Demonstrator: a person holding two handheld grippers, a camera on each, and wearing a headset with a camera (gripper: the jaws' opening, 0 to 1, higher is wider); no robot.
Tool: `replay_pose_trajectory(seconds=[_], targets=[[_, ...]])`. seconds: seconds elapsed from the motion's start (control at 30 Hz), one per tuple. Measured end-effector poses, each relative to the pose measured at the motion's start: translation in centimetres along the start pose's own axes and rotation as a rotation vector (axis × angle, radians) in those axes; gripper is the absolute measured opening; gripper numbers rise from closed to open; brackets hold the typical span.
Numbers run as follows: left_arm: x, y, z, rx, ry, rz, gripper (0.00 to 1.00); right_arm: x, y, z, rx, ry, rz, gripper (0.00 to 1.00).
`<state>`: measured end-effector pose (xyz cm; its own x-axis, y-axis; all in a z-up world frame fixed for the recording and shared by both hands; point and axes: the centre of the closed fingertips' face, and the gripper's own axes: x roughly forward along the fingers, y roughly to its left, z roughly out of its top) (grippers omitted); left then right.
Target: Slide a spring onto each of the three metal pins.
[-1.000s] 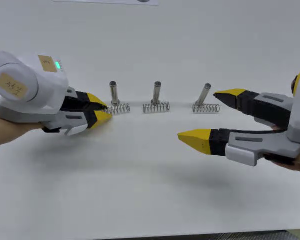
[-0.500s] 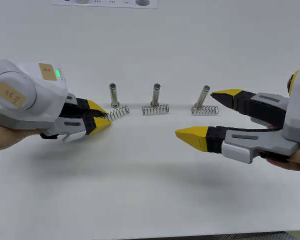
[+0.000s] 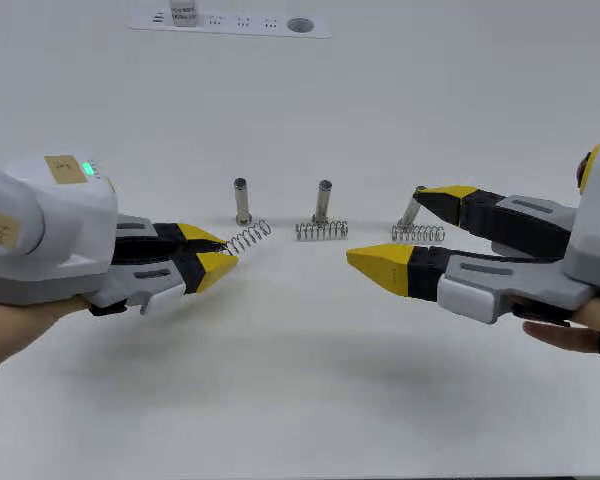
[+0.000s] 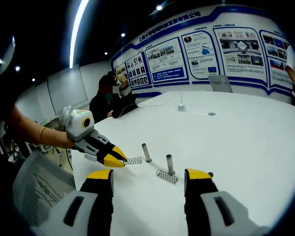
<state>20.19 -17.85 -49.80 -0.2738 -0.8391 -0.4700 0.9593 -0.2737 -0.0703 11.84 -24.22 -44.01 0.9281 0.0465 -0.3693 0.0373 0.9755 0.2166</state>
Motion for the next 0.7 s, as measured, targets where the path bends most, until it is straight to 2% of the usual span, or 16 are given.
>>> replay_pose_trajectory(seconds=[0.13, 0.3, 0.4, 0.53, 0.7], targets=[[-0.8, -0.6, 1.5, -0.017, -0.058, 0.023, 0.09, 0.6, 0.9, 1.1, 0.034, -0.033, 0.024, 0.57], [-1.6, -1.0, 3.0, -0.046, -0.117, 0.051, 0.09, 1.6, 2.0, 2.6, 0.129, -0.085, 0.061, 0.52], [-2.1, -1.3, 4.3, -0.079, -0.179, 0.063, 0.09, 2.0, 2.5, 3.1, 0.148, -0.097, 0.073, 0.49], [-2.5, -1.8, 5.2, -0.068, -0.205, 0.072, 0.09, 2.6, 3.3, 4.0, 0.237, -0.125, 0.111, 0.46], [-3.0, -2.5, 6.4, -0.066, -0.254, 0.069, 0.09, 3.0, 3.8, 4.4, 0.291, -0.138, 0.131, 0.40]])
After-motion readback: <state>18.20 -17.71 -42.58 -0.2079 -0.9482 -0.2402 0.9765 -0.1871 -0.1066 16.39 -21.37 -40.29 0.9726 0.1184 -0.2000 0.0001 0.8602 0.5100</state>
